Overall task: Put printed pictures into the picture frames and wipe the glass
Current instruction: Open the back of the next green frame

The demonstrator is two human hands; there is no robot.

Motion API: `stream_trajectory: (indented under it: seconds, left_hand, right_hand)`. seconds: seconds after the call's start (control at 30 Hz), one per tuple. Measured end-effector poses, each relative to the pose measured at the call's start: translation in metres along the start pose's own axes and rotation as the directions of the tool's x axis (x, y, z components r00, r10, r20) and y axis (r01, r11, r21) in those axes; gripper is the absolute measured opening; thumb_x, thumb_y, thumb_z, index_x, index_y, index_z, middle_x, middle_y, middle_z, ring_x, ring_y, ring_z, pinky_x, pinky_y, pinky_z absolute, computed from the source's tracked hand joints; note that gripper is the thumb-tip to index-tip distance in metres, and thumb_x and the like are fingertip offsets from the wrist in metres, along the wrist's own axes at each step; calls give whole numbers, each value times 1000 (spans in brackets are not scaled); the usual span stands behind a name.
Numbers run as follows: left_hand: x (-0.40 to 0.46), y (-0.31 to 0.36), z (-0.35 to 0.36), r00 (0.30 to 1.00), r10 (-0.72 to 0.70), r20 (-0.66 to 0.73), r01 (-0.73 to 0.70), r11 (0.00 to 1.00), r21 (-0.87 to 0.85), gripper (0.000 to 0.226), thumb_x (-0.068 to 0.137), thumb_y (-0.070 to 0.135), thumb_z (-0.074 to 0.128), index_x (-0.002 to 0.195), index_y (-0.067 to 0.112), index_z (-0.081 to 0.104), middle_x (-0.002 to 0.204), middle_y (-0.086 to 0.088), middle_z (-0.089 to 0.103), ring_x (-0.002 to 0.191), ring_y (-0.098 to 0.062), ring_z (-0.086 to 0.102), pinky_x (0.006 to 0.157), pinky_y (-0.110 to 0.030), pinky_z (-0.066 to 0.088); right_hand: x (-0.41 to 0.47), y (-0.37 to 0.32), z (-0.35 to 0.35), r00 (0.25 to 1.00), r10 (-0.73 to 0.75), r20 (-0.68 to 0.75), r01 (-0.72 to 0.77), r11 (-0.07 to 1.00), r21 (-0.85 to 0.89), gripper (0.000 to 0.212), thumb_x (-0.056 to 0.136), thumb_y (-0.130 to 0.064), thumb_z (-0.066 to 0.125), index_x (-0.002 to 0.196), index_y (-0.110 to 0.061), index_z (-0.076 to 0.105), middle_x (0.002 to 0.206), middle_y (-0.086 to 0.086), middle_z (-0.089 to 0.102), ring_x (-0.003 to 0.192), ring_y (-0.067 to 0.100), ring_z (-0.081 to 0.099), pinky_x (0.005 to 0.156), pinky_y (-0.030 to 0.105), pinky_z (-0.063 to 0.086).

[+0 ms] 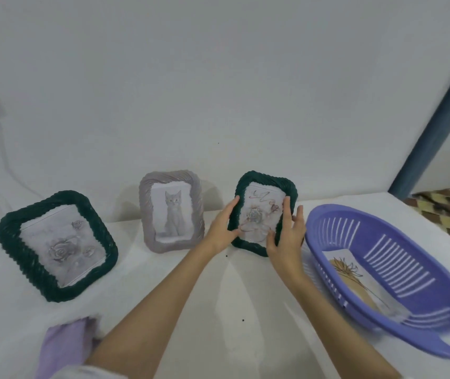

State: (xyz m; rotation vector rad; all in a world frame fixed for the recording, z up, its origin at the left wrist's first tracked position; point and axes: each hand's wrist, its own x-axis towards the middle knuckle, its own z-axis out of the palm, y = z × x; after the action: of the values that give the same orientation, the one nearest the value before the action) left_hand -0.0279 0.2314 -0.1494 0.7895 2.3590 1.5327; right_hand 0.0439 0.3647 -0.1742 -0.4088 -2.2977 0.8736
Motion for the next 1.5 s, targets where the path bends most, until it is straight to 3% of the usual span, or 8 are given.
stream_trajectory:
  seconds: [0.37, 0.5, 0.67, 0.87, 1.07, 1.2, 1.33, 1.5]
  left_hand:
    - [-32, -11, -11, 970, 27, -243, -58, 991, -123, 79, 75, -17, 61, 129, 36, 37, 118, -9, 50, 98, -16, 51, 77, -12, 50]
    - [-76, -9, -29, 955, 81, -286, -124, 983, -133, 76, 76, -20, 57, 123, 38, 43, 110, 14, 51, 102, -10, 53, 84, -11, 48]
    - [-114, 1, -30, 931, 144, -336, -169, 984, -47, 77, 78, -12, 62, 120, 50, 45, 110, 10, 56, 96, -17, 58, 71, -16, 53]
    - [-133, 12, -21, 954, 109, -278, -131, 990, -61, 82, 76, 3, 73, 129, 52, 33, 102, 2, 59, 91, -13, 63, 81, -27, 55]
    - [-130, 29, -39, 846, 139, -515, -200, 978, -65, 50, 83, 26, 65, 122, 45, 40, 121, 6, 53, 110, -9, 51, 90, -20, 45]
    - [-128, 29, -51, 941, 31, -336, -96, 980, -176, 73, 81, 26, 68, 136, 46, 24, 143, 17, 29, 133, -9, 30, 110, -35, 32]
    - [-146, 21, -52, 964, 2, -268, -92, 941, -327, 81, 74, 21, 74, 136, 45, 27, 140, 12, 42, 124, 1, 43, 100, -26, 44]
    - [-172, -3, -48, 939, -74, -335, -53, 933, -356, 78, 72, 2, 74, 134, 32, 39, 121, 14, 53, 115, -1, 51, 85, -29, 55]
  right_hand:
    - [2, -1, -14, 989, -97, 111, 103, 993, -52, 87, 84, -3, 57, 146, -28, 1, 108, 13, 45, 95, 19, 33, 86, 31, 33]
    - [-11, -8, -21, 970, -161, 185, 165, 986, -9, 93, 81, -11, 63, 142, -34, -3, 97, 6, 46, 90, 18, 33, 86, 36, 36]
    - [-16, -55, -32, 975, -222, -21, 221, 974, -47, 61, 92, -42, 44, 145, -33, 17, 87, 2, 56, 83, 21, 46, 78, 35, 31]
    - [-11, -107, -49, 983, -170, 70, 178, 975, -136, 45, 79, -67, 39, 112, -38, 49, 75, -12, 63, 80, 14, 58, 77, 36, 27]
    - [-18, -104, -70, 962, -145, 233, 101, 976, 191, 29, 76, -26, 56, 103, -36, 57, 66, -11, 55, 70, 9, 53, 97, 38, 28]
    - [-17, -96, -78, 875, -268, 403, 73, 896, 437, 43, 73, -19, 45, 105, -43, 60, 82, 7, 65, 82, 20, 57, 97, 44, 44]
    - [-24, -90, -74, 780, -326, 534, -58, 812, 580, 48, 87, -3, 48, 115, -40, 59, 112, 11, 66, 108, 26, 59, 101, 42, 45]
    - [-47, -75, -54, 780, -242, 577, -192, 786, 588, 38, 92, -4, 50, 115, -32, 60, 103, 20, 68, 102, 32, 62, 96, 39, 49]
